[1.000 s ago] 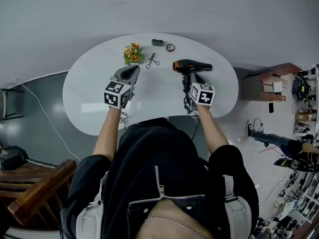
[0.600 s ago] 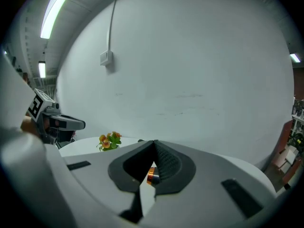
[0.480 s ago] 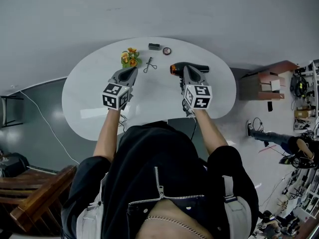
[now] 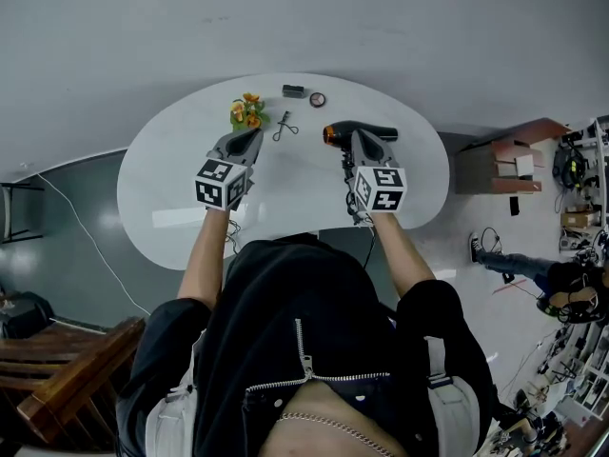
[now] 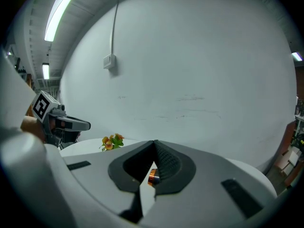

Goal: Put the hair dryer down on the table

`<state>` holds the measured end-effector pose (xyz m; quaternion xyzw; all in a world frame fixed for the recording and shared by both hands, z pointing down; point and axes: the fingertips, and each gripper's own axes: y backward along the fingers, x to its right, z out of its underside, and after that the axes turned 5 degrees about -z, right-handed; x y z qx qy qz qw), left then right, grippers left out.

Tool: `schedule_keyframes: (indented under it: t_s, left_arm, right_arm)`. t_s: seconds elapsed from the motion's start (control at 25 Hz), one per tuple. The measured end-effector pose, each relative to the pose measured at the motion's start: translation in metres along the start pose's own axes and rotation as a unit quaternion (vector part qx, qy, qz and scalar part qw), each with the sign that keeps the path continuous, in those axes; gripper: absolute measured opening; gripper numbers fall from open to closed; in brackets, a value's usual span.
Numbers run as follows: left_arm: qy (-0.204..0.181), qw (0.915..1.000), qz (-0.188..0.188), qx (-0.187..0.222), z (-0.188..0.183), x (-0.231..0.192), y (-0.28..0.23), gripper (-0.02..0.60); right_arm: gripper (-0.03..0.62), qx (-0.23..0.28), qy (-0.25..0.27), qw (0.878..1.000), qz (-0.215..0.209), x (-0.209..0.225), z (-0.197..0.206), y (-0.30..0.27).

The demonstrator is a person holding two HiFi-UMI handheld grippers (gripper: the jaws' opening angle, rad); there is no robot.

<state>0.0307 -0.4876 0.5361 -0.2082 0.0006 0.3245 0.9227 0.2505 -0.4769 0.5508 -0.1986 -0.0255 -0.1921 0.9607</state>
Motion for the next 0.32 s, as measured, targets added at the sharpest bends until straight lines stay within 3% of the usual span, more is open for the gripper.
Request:
schedule_keyframes:
  t_s: [0.32]
  left_arm:
    - [0.000, 1.0000, -0.003, 0.001, -0.0028, 0.0039, -0.0008, 0.021]
  right_arm:
    - [0.005, 0.000, 0.000, 1.000, -0.002, 0.0062, -0.0013, 0.0033]
